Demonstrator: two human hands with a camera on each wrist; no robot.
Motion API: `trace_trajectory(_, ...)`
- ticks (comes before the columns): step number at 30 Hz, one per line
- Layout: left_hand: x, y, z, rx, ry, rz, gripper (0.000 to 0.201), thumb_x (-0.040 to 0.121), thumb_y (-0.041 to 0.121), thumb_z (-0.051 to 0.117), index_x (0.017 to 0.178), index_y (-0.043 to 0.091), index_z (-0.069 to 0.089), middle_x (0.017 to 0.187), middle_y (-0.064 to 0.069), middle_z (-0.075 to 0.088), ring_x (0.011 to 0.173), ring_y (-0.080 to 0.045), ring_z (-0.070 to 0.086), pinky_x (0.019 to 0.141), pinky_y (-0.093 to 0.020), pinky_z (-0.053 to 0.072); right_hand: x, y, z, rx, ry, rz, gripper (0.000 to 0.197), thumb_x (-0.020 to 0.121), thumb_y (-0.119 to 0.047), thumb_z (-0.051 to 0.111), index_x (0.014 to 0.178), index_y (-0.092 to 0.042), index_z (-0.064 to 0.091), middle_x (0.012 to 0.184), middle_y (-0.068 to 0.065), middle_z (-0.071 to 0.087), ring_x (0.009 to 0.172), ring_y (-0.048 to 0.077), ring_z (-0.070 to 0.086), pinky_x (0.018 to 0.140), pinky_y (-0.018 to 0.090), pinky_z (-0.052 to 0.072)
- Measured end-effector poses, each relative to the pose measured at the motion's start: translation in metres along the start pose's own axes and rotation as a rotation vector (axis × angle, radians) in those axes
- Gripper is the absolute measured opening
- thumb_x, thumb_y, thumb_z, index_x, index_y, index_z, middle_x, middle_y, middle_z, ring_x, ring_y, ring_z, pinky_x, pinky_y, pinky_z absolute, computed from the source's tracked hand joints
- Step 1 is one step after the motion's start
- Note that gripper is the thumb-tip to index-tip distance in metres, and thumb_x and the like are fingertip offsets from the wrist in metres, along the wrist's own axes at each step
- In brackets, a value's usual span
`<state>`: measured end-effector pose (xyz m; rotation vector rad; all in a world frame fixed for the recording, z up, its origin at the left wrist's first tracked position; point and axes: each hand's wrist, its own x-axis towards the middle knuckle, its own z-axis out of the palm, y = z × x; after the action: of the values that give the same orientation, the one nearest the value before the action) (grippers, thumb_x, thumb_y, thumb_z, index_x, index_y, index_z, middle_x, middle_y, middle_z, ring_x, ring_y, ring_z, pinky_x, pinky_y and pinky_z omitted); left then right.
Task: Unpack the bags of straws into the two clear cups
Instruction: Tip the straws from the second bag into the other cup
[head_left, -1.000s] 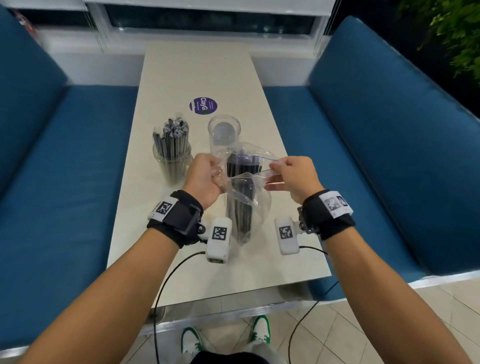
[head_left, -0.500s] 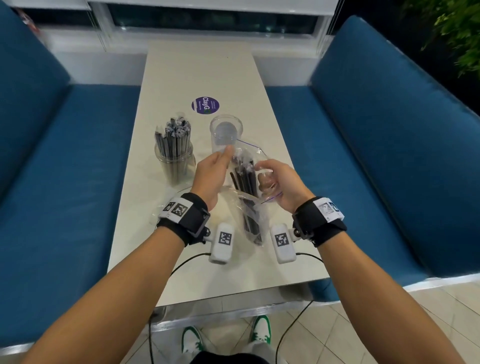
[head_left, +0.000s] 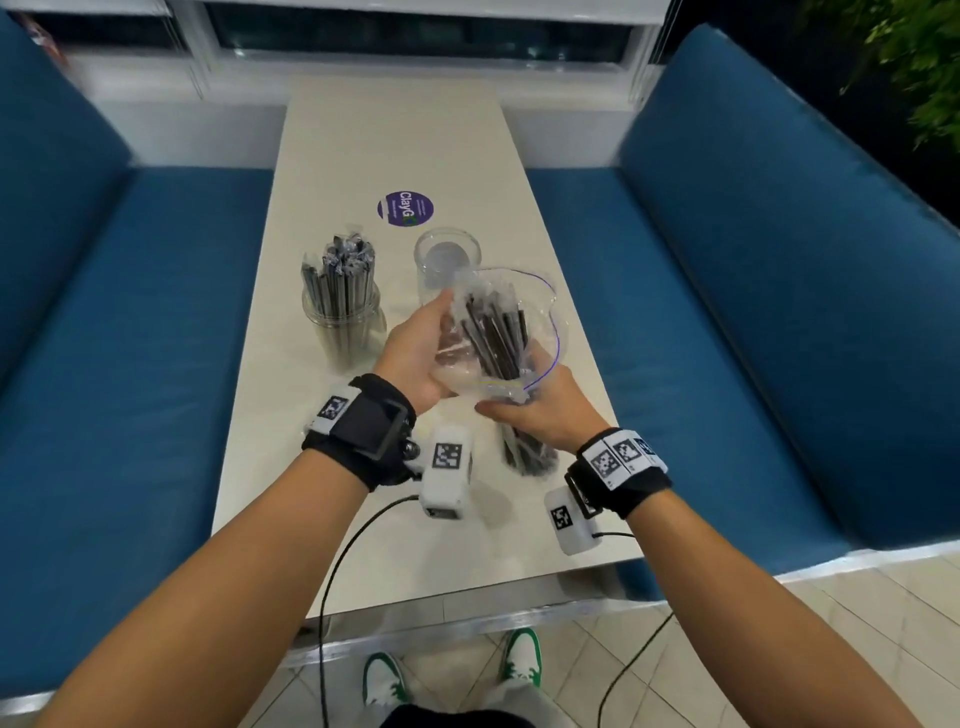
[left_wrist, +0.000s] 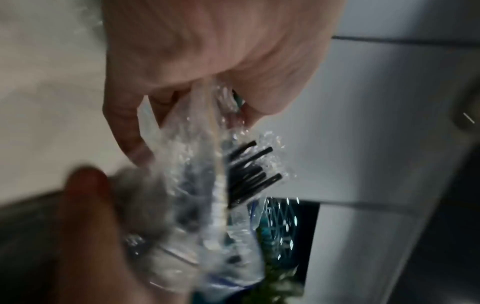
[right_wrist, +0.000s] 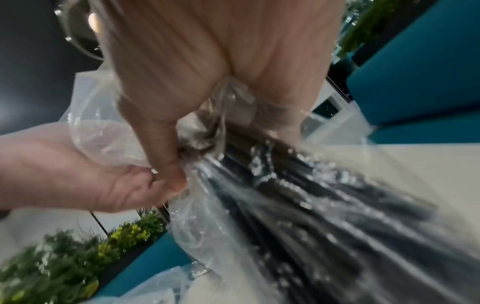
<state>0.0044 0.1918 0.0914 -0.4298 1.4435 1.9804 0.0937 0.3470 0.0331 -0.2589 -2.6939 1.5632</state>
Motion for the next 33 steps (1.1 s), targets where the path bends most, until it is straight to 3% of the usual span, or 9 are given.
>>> trace_trajectory(2, 0.001, 0.002, 0.002, 0.348, 0.087, 0.203, 0.041, 0.099, 0.056, 0.062, 0.082, 0.019, 0.068, 0.081, 0.006, 0.072, 0.082, -0.021, 0.074, 0.075, -0.033, 0.053, 0.001, 0.002, 0.002, -0.005, 0.029, -0.003, 0.063, 0.076, -0.024, 0.087, 0.132, -0.016, 0.057, 0.124, 0.006, 0.073, 0.115, 0.024, 0.071, 0.103, 0.049, 0.056)
trace_trajectory(5, 0.005, 0.004, -0.004, 0.639, 0.275, 0.492, 0.057, 0.100, 0.048, 0.060, 0.056, 0.012, 0.052, 0.052, 0.006, 0.050, 0.054, -0.020, 0.045, 0.056, -0.031, 0.033, 0.002, 0.004, 0.001, 0.024, -0.052, 0.003, 0.049, 0.082, -0.001, 0.081, 0.122, -0.019, 0.059, 0.115, 0.001, 0.072, 0.105, 0.016, 0.070, 0.093, 0.025, 0.054)
trace_trajectory(9, 0.024, 0.004, -0.018, 0.253, 0.246, 0.252, 0.028, 0.093, 0.013, 0.059, 0.064, 0.014, 0.058, 0.060, -0.004, 0.057, 0.051, -0.022, 0.053, 0.048, -0.024, 0.042, 0.004, 0.003, -0.003, 0.143, -0.127, -0.020, 0.060, 0.078, 0.007, 0.079, 0.133, -0.011, 0.061, 0.124, 0.001, 0.072, 0.112, 0.014, 0.070, 0.101, 0.031, 0.056)
trace_trajectory(12, 0.025, -0.011, -0.019, 0.238, 0.043, 0.160, 0.019, 0.099, 0.001, 0.049, 0.103, 0.014, 0.061, 0.074, -0.006, 0.054, 0.056, -0.018, 0.047, 0.041, -0.021, 0.040, 0.009, 0.001, -0.009, 0.328, -0.103, -0.022, 0.046, 0.078, 0.013, 0.077, 0.118, -0.008, 0.073, 0.109, -0.001, 0.080, 0.103, 0.012, 0.074, 0.096, 0.031, 0.058)
trace_trajectory(16, 0.015, -0.022, -0.010, 0.286, -0.023, 0.356, 0.047, 0.100, -0.005, 0.046, 0.112, 0.032, 0.073, 0.109, -0.011, 0.077, 0.090, -0.029, 0.068, 0.072, -0.036, 0.059, 0.012, -0.003, -0.004, 0.510, -0.041, 0.053, 0.031, 0.072, 0.014, 0.072, 0.095, -0.007, 0.072, 0.081, -0.005, 0.077, 0.078, 0.010, 0.072, 0.076, 0.024, 0.057)
trace_trajectory(21, 0.000, -0.029, 0.002, 0.298, -0.330, 0.324, 0.045, 0.102, 0.049, 0.057, 0.131, 0.017, 0.069, 0.131, -0.006, 0.074, 0.129, -0.024, 0.068, 0.114, -0.044, 0.049, 0.023, -0.017, 0.000, 0.503, -0.039, 0.068, 0.035, 0.072, 0.005, 0.070, 0.106, 0.001, 0.066, 0.091, 0.007, 0.074, 0.085, 0.018, 0.071, 0.078, 0.030, 0.058)
trace_trajectory(27, 0.015, -0.028, 0.013, 0.194, -0.053, 0.233, 0.067, 0.051, 0.037, 0.101, 0.107, 0.008, 0.076, 0.110, -0.015, 0.081, 0.091, -0.030, 0.078, 0.082, -0.038, 0.063, 0.024, -0.043, 0.005, 0.056, -0.263, -0.080, 0.020, 0.088, 0.001, 0.065, 0.107, -0.005, 0.065, 0.099, 0.014, 0.068, 0.085, -0.003, 0.063, 0.082, 0.023, 0.056)
trace_trajectory(30, 0.026, -0.012, 0.014, 0.011, 0.043, 0.189, 0.056, 0.063, 0.022, 0.094, 0.113, 0.003, 0.078, 0.100, -0.014, 0.082, 0.081, -0.030, 0.077, 0.072, -0.040, 0.065, 0.015, -0.036, 0.005, 0.057, -0.081, -0.107, 0.075, 0.089, -0.018, 0.079, 0.150, -0.014, 0.035, 0.136, 0.008, 0.055, 0.115, 0.000, 0.065, 0.102, 0.020, 0.054)
trace_trajectory(33, 0.038, 0.005, 0.018, -0.085, 0.022, 0.138, 0.043, 0.074, 0.024, 0.087, 0.114, 0.013, 0.075, 0.096, -0.010, 0.074, 0.087, -0.030, 0.071, 0.072, -0.037, 0.060, -0.006, -0.025, -0.012, 0.101, 0.118, -0.142, 0.089, 0.086, -0.039, 0.084, 0.156, -0.031, 0.029, 0.142, -0.001, 0.051, 0.115, 0.000, 0.064, 0.090, 0.012, 0.054)
